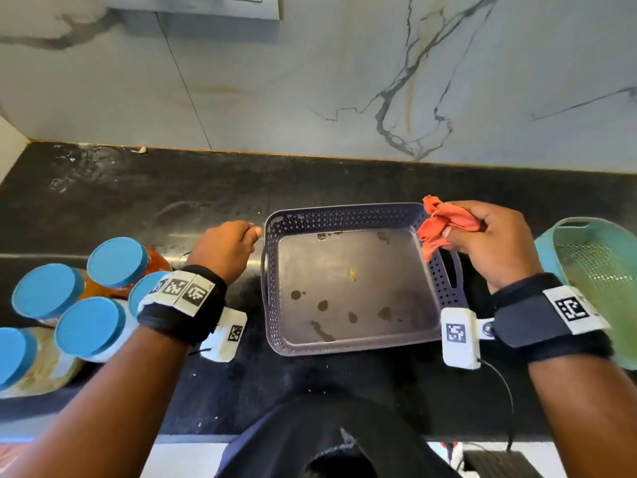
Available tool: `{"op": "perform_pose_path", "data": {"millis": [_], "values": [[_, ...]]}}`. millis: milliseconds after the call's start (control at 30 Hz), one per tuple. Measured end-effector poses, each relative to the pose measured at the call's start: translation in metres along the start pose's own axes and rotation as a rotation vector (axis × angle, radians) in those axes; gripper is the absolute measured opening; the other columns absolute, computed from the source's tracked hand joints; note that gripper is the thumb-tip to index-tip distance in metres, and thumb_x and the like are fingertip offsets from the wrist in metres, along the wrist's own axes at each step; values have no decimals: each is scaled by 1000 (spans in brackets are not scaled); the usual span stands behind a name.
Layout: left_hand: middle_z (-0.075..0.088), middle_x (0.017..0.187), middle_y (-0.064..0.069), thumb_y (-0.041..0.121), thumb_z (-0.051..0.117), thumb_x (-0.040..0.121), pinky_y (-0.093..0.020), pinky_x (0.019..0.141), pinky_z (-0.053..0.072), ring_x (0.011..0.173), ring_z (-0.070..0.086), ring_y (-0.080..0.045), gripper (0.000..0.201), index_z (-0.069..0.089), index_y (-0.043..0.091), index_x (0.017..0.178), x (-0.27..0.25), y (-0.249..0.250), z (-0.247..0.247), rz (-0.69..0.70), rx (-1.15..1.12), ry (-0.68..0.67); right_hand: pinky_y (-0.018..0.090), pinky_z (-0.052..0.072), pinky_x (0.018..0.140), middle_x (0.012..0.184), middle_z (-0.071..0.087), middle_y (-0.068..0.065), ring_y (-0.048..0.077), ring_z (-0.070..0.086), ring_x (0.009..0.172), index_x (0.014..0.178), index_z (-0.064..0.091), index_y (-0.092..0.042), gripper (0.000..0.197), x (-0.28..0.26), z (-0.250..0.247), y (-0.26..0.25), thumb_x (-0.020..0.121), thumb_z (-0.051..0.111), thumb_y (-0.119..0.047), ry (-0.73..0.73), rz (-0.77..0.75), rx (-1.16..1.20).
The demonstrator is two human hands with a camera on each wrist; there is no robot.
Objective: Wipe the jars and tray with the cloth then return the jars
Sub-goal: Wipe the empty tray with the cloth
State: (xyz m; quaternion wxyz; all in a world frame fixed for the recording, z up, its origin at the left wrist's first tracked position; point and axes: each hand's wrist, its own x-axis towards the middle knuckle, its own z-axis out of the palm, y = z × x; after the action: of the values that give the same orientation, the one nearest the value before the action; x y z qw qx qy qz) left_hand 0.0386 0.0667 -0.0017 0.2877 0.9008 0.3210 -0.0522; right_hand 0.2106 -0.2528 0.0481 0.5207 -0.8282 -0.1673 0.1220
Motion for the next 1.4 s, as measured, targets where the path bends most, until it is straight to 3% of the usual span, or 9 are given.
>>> {"op": "perform_pose_path", "data": {"millis": [167, 300, 467, 667, 833, 900, 1100, 1267, 1400], "values": [[74, 95, 0, 22, 54, 102, -38, 78, 52, 90, 67, -27, 17, 71, 20, 100, 4, -2, 5, 27, 68, 63, 26, 59, 67, 80, 77, -12, 12, 74, 76, 82, 78, -30, 53, 13, 9, -7, 78, 59, 19, 92, 41, 23], [70, 99, -3, 44, 60, 99, -34, 76, 44, 101, 67, -30, 28, 69, 20, 110, 8, 3, 11, -23, 96, -8, 42, 57, 64, 84, 70, 30, 39, 66, 64, 97, 71, 2, 27, 22, 31, -4, 89, 49, 15, -16, 189, 156], [71, 124, -14, 37, 54, 103, -42, 95, 51, 115, 65, -34, 39, 58, 19, 137, 14, 6, 22, -33, 123, -158, 58, 60, 77, 80, 77, 14, 39, 73, 72, 77, 81, -12, 31, 40, 55, 9, 86, 53, -1, -178, 268, -113], [70, 74, -7, 16, 61, 100, -30, 49, 60, 48, 70, -15, 26, 59, 14, 126, 0, 10, 27, -51, -233, -250, 29, 56, 66, 77, 69, 5, 25, 67, 69, 86, 76, -13, 29, 66, 77, 0, 82, 49, -5, -196, 361, -466], [67, 83, -11, 13, 75, 91, -44, 53, 63, 57, 73, -24, 49, 48, 15, 133, -4, 8, 30, 11, -280, -252, 48, 60, 76, 86, 74, 17, 38, 72, 88, 65, 56, -13, 12, 87, 90, 51, 66, 45, -17, -308, 446, -667], [68, 83, -11, 12, 75, 91, -43, 53, 63, 57, 73, -22, 60, 42, 22, 140, -4, 6, 31, 34, -279, -266, 43, 59, 71, 81, 74, 14, 37, 71, 85, 62, 56, -11, 16, 78, 89, 38, 74, 46, -7, -307, 468, -699], [64, 92, -16, 6, 73, 91, -43, 54, 63, 63, 73, -27, 72, 37, 29, 148, -3, 0, 32, 58, -367, -320, 39, 44, 83, 123, 62, 17, 39, 59, 116, 117, 56, -9, 23, 70, 81, 32, 94, 53, -12, -72, 442, -902], [68, 78, -13, 15, 69, 96, -40, 53, 63, 55, 72, -24, 88, 14, 40, 160, -6, -1, 29, 49, -315, -379, 29, 37, 68, 93, 72, 11, 35, 65, 93, 79, 64, -17, 13, 76, 96, 44, 91, 59, -15, -68, 487, -825], [71, 67, -15, 21, 66, 99, -39, 48, 60, 49, 67, -24, 99, -9, 53, 156, -9, -6, 26, -3, -341, -475, 36, 49, 79, 100, 71, 11, 35, 61, 92, 92, 74, -18, 26, 84, 110, 59, 89, 55, -35, -84, 534, -776]]}}
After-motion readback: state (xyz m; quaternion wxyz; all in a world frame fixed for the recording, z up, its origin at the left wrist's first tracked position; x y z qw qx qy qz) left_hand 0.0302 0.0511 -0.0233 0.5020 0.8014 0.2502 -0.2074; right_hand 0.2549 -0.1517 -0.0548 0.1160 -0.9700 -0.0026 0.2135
